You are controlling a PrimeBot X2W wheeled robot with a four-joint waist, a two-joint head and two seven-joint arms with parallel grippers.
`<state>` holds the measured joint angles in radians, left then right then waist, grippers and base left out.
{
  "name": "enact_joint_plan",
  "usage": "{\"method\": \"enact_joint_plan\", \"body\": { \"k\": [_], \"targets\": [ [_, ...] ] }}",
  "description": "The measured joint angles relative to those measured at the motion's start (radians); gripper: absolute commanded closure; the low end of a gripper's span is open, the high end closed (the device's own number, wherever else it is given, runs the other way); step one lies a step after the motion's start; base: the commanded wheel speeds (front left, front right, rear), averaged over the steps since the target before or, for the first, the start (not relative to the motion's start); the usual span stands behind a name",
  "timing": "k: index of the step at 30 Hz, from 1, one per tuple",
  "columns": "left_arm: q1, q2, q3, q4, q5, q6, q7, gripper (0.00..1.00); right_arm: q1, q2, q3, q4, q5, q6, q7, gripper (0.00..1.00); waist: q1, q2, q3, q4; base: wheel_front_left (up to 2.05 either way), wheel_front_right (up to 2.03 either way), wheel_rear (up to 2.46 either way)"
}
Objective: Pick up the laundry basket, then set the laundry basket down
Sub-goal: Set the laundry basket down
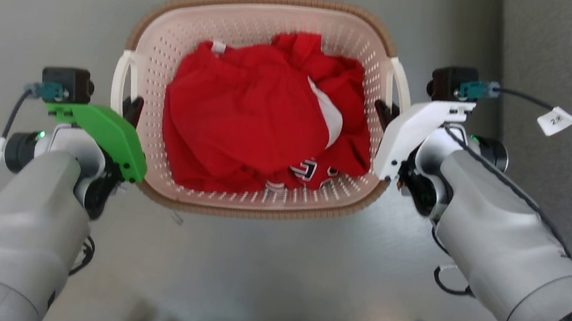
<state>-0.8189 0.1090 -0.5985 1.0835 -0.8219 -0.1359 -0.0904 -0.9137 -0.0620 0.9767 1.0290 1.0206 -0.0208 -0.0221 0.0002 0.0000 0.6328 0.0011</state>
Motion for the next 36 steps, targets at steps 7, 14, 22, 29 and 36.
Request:
{"method": "enact_joint_plan", "body": {
  "k": [7,14,22,29,36],
  "targets": [
    [-0.065,0.005,0.000,-0.001,0.022,0.004,-0.011,1.00,-0.060,-0.001,-0.002,0.007,-0.001,0.000,-0.021,1.00,0.0000,0.0000,0.084,0.011,0.00,0.00,0.00],
    [-0.118,0.008,0.002,-0.004,0.030,0.004,-0.040,1.00,-0.111,-0.001,-0.004,0.013,-0.001,0.000,-0.043,1.00,-0.0001,0.0000,0.165,0.022,0.00,0.00,0.00],
    [-0.170,0.008,0.007,-0.002,0.038,0.008,-0.082,1.00,-0.163,-0.002,-0.005,0.020,-0.002,0.002,-0.076,1.00,0.0000,0.0000,0.242,0.036,0.00,0.00,0.00],
    [-0.202,0.007,0.009,-0.001,0.045,0.009,-0.106,1.00,-0.197,-0.002,-0.004,0.034,-0.012,0.002,-0.109,1.00,-0.0001,0.0000,0.293,0.046,0.00,0.00,0.00],
    [-0.229,0.005,0.015,-0.001,0.053,0.014,-0.131,1.00,-0.226,-0.002,-0.004,0.045,-0.019,0.011,-0.152,1.00,-0.0001,0.0000,0.330,0.055,0.00,0.00,0.00]
  ]
}}
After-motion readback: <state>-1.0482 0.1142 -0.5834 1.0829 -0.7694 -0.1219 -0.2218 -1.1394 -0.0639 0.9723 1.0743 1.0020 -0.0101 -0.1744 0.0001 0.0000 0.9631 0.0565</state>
